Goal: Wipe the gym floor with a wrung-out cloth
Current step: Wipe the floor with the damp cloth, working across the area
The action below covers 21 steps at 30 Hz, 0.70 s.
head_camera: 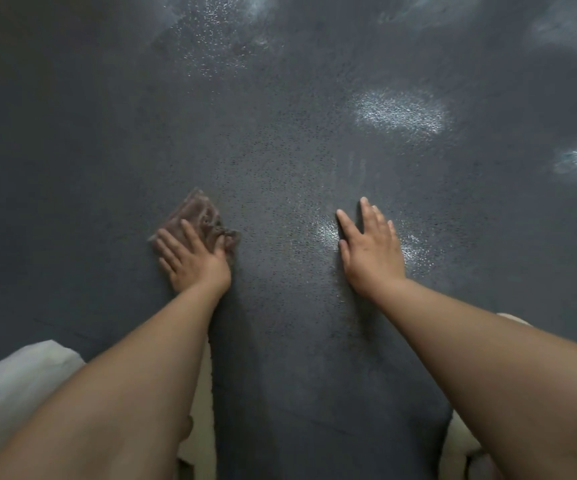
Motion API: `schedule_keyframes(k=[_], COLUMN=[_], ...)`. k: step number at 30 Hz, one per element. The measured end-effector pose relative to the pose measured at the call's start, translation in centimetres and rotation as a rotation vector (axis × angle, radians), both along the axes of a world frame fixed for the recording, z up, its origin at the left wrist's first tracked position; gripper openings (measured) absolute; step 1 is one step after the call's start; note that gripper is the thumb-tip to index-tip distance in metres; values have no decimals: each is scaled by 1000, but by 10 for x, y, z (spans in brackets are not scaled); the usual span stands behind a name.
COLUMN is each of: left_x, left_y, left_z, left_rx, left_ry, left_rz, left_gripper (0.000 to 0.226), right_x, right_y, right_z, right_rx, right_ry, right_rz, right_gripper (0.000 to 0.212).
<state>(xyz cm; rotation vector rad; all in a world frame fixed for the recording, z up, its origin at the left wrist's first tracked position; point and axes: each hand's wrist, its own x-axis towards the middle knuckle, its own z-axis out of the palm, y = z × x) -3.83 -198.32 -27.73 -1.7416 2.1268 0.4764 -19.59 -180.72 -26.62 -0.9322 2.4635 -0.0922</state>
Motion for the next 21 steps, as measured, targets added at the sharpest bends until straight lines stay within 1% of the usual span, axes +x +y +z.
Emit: schedule_keyframes(k=[1, 2, 4, 6, 9, 10, 11, 12, 14, 16, 17, 18, 19, 20, 21], left_x=[-5, -9, -13, -10, -10, -12, -12, -12, -16, -17, -17, -16, -16, -17, -16], left_y=[10, 22, 53, 92, 147, 161, 172, 177, 170, 153, 144, 135, 124, 114, 104], left_z=[-1, -2, -1, -6, -3, 1, 2, 4, 11, 19, 23, 26, 28, 30, 30], left_rx=[-6, -14, -7, 23, 41, 121, 208, 273, 280, 285, 272, 231, 179, 153, 151], left_ry=[30, 51, 60, 65, 178, 168, 123, 93, 162, 281, 329, 367, 361, 308, 243], left_rz=[74, 106, 40, -190, -680, -841, -950, -1015, -1038, -1027, -1015, -995, -969, -929, -862], left_gripper=[73, 73, 75, 78, 78, 77, 77, 75, 70, 78, 76, 68, 57, 53, 58], right_x=[1, 1, 1, 0, 2, 3, 4, 7, 13, 25, 33, 44, 56, 69, 84], right_y=[2, 3, 5, 8, 14, 18, 22, 25, 34, 43, 48, 53, 59, 65, 70], right_z=[0, 0, 0, 2, 5, 5, 5, 5, 3, -2, -5, -7, -11, -16, -20], right_rx=[1, 4, 2, -10, -45, -61, -81, -104, -157, -239, -284, -317, -333, -332, -306], right_ry=[-1, -4, -13, -23, -14, -12, -9, -5, 6, 49, 98, 143, 168, 183, 195], right_rz=[-4, -6, -15, -35, -59, -69, -82, -95, -132, -176, -182, -175, -153, -110, -61], right_gripper=[53, 53, 53, 52, 52, 52, 51, 51, 49, 45, 42, 40, 40, 42, 44])
